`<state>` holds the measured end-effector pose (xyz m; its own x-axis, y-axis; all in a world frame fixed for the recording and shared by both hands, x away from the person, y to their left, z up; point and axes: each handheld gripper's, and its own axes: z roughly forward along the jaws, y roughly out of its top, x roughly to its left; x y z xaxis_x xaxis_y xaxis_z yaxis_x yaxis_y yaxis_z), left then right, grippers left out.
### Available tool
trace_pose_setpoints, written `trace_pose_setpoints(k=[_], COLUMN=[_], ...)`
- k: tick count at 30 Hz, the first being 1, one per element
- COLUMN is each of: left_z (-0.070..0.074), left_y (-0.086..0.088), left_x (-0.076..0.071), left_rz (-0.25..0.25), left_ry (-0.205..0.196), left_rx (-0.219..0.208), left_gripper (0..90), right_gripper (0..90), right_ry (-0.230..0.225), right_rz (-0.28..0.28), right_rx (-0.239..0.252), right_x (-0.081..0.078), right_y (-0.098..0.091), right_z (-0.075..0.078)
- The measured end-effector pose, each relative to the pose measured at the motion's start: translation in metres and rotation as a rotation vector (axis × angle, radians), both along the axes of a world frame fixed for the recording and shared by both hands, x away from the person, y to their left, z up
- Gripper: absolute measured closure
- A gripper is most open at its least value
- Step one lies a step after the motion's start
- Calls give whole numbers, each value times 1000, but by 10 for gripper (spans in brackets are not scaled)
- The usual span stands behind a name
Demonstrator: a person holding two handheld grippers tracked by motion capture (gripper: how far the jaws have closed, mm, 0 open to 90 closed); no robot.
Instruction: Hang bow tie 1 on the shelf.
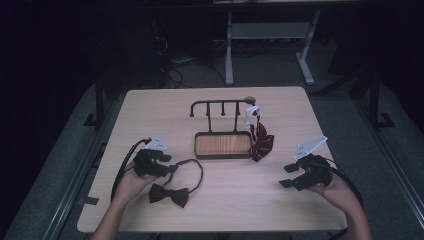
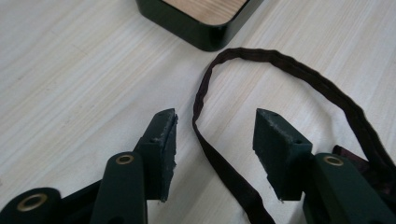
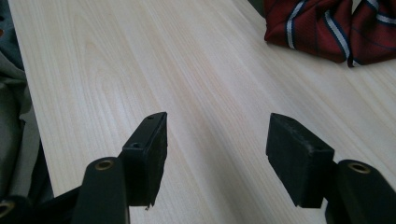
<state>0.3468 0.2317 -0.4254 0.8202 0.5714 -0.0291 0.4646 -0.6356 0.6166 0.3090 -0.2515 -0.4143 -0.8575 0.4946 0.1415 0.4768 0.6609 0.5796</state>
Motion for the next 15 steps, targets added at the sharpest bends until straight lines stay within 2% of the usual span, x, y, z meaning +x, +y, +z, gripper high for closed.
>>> trace_pose_setpoints(k=[1,3,5,10,15], left_z=[-1,-1,-1,-1,-4], left_y=[-1,-2,-3,-9,-11], left_x=[1,4,6,14,20], left_rz=[5,0,2,-8,-6], left_ry=[10,20,27,44,63], left_rx=[-6,16,9,55,54], left_gripper=[502,515,527,543,567], right_gripper=[380,377,374,364,353], right_ry=[0,3,4,-2,-7], right_rz=[0,-9,-10,-14,-19], right_rx=[0,1,1,-3,-8], right_x=[0,-1,-1,-1,-1], right_y=[0,-2,-4,-5,-4], right_z=[0,-1,-1,-1,-2])
